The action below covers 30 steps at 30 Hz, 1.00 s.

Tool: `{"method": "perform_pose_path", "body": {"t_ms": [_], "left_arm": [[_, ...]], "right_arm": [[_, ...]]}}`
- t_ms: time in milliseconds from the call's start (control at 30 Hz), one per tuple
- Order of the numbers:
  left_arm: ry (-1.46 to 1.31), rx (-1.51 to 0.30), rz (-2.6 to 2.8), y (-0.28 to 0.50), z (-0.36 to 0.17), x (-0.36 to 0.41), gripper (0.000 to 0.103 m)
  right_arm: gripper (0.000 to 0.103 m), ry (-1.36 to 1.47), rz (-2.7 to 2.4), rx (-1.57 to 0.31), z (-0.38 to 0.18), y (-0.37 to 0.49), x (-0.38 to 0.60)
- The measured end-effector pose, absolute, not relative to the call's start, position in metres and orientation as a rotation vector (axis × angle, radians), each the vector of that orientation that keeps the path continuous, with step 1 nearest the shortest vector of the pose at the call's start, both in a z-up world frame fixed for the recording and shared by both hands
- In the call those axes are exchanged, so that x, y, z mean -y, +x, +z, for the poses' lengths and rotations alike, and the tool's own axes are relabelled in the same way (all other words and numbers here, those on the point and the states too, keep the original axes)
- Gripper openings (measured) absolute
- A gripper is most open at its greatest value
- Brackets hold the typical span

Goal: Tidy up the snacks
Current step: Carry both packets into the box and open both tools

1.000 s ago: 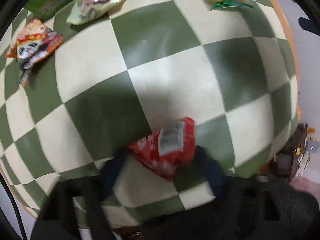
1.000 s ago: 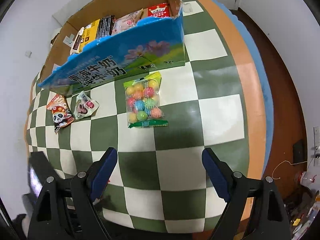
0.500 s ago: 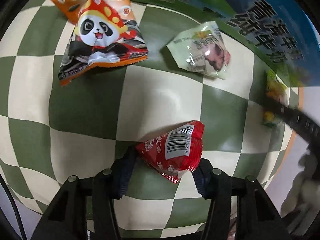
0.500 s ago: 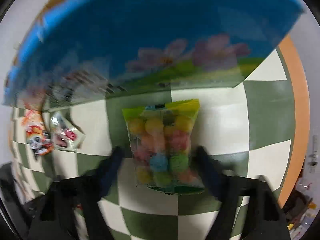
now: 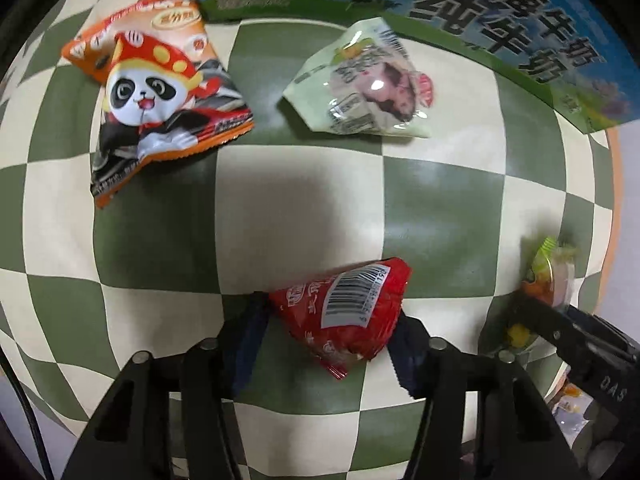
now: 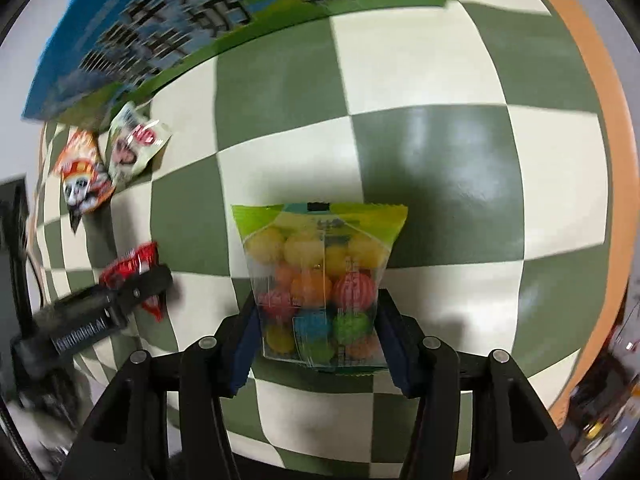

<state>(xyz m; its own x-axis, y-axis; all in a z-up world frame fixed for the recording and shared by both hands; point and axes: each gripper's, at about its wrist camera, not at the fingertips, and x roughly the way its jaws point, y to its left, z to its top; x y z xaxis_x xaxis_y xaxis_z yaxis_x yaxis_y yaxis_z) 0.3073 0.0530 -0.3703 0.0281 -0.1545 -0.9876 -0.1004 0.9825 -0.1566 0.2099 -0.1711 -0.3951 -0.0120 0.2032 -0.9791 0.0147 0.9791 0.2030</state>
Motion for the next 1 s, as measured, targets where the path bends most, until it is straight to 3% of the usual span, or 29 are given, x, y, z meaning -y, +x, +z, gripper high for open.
{"method": "perform_pose_path", "body": {"t_ms": [200,433,833,1000], "left_arm": [[-0.228,-1.529,-0.048,0.306,-0.352,-0.056,0.051],[-0.264,-1.47,-0.113,0.306,-0.295,-0.044,0.051],[-0.31,-1.231,-0.297,0.356,-0.143,-0.04,0.051],[-0.258,-1.197,-0.291,0.42,-0.119,-0.031,0.051]], "right_arm": [[0.051,0.174,0.122,-1.527,-0.398,0.204,0.172],[0.05,0.243,0.171,-1.471,-0.374,0.187,0.171],[0.05,0.345,0.29,-1.242,-0.239,0.221,0.2],[0.05,0.298,0.303,-1.15,-0.19,0.272,0.198]]}}
